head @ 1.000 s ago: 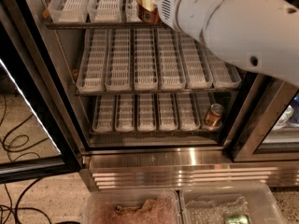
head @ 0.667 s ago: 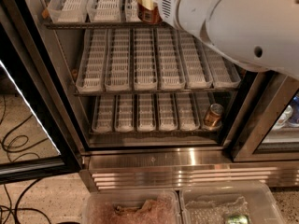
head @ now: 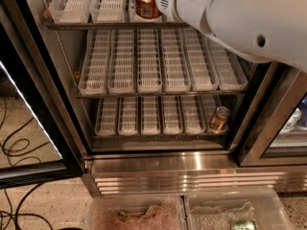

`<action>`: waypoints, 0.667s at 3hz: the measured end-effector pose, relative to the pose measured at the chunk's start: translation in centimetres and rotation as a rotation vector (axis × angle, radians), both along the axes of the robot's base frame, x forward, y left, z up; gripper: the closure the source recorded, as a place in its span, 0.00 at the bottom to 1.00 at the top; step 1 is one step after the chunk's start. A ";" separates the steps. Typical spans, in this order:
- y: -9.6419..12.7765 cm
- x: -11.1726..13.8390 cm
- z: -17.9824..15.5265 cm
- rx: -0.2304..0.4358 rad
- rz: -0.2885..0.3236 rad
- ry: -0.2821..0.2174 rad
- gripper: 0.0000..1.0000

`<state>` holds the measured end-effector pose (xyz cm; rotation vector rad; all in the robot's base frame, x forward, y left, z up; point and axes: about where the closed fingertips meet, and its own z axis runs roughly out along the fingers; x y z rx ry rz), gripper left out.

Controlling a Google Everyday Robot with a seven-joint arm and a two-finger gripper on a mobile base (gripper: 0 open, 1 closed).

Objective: Pick coke can from top shelf of fridge

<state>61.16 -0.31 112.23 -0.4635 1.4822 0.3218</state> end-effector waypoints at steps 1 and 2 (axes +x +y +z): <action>1.0 -0.7 2.1 -0.027 0.015 -0.054 1.00; 0.7 -0.7 1.5 -0.030 0.013 -0.039 1.00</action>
Offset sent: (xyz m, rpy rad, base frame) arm -0.0060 0.0090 0.0193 -0.0245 -0.0493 0.0133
